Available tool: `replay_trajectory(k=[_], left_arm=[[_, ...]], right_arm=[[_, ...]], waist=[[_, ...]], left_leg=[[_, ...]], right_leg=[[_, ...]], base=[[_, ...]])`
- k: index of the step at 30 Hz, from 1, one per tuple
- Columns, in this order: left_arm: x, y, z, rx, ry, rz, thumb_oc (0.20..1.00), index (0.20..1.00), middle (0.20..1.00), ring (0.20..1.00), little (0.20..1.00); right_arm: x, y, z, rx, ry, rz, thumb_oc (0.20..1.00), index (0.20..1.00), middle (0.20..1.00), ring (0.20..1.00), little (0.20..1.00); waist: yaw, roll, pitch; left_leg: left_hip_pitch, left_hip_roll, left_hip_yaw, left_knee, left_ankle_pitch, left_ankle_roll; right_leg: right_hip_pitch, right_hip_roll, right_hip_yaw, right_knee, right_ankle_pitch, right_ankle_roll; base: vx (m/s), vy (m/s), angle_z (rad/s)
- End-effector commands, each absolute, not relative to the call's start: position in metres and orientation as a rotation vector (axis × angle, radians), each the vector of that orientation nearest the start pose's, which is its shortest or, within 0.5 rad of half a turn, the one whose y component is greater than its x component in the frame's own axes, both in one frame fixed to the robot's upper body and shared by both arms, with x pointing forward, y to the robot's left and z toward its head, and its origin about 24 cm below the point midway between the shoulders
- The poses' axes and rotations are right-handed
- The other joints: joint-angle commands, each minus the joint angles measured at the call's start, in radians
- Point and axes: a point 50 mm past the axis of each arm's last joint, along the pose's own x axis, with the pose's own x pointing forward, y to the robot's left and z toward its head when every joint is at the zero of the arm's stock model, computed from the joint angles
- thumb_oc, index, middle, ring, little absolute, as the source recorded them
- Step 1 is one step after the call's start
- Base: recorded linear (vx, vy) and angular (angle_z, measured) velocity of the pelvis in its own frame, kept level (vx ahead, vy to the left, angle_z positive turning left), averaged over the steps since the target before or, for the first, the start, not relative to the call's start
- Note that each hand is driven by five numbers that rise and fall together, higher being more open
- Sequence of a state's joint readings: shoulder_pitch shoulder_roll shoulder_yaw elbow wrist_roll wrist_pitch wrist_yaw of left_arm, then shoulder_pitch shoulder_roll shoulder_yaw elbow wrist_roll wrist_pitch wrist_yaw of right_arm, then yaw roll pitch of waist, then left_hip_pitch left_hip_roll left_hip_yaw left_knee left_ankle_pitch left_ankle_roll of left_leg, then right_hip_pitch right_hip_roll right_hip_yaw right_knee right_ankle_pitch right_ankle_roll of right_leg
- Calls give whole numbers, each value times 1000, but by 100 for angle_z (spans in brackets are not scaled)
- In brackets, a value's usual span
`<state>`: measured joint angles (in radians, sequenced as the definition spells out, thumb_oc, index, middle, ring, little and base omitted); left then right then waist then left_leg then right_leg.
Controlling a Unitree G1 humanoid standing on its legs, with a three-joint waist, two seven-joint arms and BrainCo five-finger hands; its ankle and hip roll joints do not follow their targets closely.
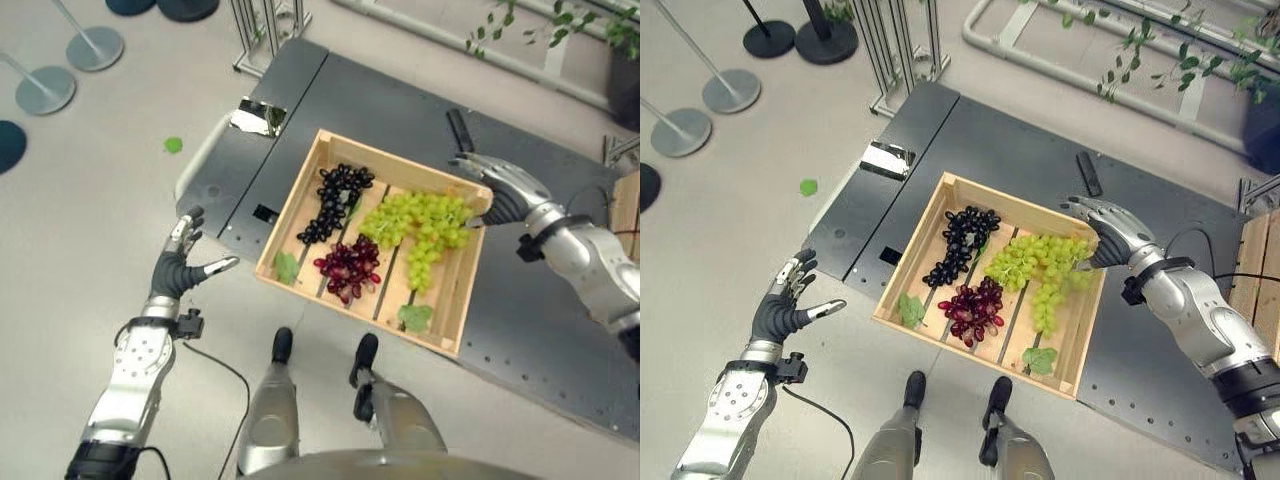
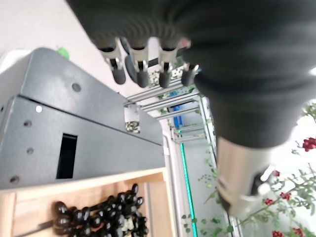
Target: Pick up the fruits from the basket on one side to the basket on the other side
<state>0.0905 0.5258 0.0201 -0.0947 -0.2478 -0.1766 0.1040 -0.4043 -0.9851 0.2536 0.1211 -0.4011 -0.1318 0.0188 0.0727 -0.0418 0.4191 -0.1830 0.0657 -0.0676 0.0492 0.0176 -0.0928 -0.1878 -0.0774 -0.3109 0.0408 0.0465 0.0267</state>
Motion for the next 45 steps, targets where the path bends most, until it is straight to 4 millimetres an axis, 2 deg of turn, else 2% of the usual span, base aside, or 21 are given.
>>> replay_trajectory(k=[1, 5, 13, 17, 27, 31, 40, 41, 42, 43, 45], left_arm=[[235, 242, 100, 178, -266, 83, 1000, 1000, 1000, 1000, 1000], [238, 243, 101, 148, -275, 102, 1000, 1000, 1000, 1000, 1000], [247, 231, 104, 96, -295, 71, 1000, 1000, 1000, 1000, 1000], [251, 229, 107, 96, -310, 64, 1000, 1000, 1000, 1000, 1000], [259, 216, 111, 66, -335, 45, 1000, 1000, 1000, 1000, 1000], [260, 213, 110, 65, -333, 36, 1000, 1000, 1000, 1000, 1000], [261, 208, 111, 63, -339, 30, 1000, 1000, 1000, 1000, 1000], [261, 209, 110, 61, -337, 39, 1000, 1000, 1000, 1000, 1000], [261, 208, 111, 62, -338, 38, 1000, 1000, 1000, 1000, 1000], [258, 210, 112, 61, -345, 50, 1000, 1000, 1000, 1000, 1000], [257, 210, 112, 62, -343, 53, 1000, 1000, 1000, 1000, 1000]], right_arm=[[319, -250, 190, -1510, -327, 122, 1000, 1000, 1000, 1000, 1000], [329, -253, 194, -1537, -311, 87, 1000, 1000, 1000, 1000, 1000], [346, -286, 194, -1688, -160, -22, 1000, 1000, 1000, 1000, 1000], [348, -292, 190, -1724, -119, -28, 1000, 1000, 1000, 1000, 1000], [355, -273, 177, -1742, -140, 29, 1000, 1000, 1000, 1000, 1000], [358, -266, 178, -1738, -161, 36, 1000, 1000, 1000, 1000, 1000], [367, -242, 196, -1746, -256, 45, 1000, 1000, 1000, 1000, 1000], [363, -229, 207, -1723, -344, 52, 1000, 1000, 1000, 1000, 1000], [363, -229, 207, -1723, -342, 50, 1000, 1000, 1000, 1000, 1000], [352, -220, 217, -1629, -438, 48, 1000, 1000, 1000, 1000, 1000], [344, -221, 218, -1572, -463, 46, 1000, 1000, 1000, 1000, 1000]], waist=[[3, -9, -15], [0, -4, 8], [-8, 22, 70], [-12, 25, 86], [-7, 28, 101], [-6, 32, 101], [1, 31, 101], [-2, 25, 101], [-2, 25, 101], [-11, 18, 101], [-12, 14, 101]], left_leg=[[-58, -25, -2, 49, 0, 20], [-90, -27, 7, 73, -3, 19], [-164, -29, 33, 124, -6, 13], [-176, -28, 37, 131, -5, 11], [-218, -28, 25, 118, 9, 8], [-228, -27, 22, 119, 10, 8], [-243, -27, 12, 105, 22, 7], [-240, -26, 12, 101, 21, 8], [-240, -26, 12, 100, 22, 9], [-231, -26, 10, 99, 14, 10], [-233, -26, 7, 97, 19, 11]], right_leg=[[-43, -11, -12, 146, -141, 64], [-79, -14, 0, 163, -139, 63], [-177, -23, 30, 223, -141, 62], [-197, -23, 37, 236, -143, 62], [-248, -26, 36, 245, -145, 58], [-259, -28, 35, 249, -145, 56], [-275, -27, 28, 242, -140, 56], [-275, -26, 27, 243, -141, 56], [-275, -27, 26, 243, -140, 57], [-268, -27, 26, 249, -149, 57], [-267, -28, 23, 245, -143, 57]], base=[[-56, -21, 4], [-55, -3, 0], [-55, 3, -7], [-30, -16, -3], [-15, -31, -1], [0, 0, 0], [0, -1, 0], [0, 0, 0], [39, -11, -1], [41, -9, 0], [8, -5, 3]])
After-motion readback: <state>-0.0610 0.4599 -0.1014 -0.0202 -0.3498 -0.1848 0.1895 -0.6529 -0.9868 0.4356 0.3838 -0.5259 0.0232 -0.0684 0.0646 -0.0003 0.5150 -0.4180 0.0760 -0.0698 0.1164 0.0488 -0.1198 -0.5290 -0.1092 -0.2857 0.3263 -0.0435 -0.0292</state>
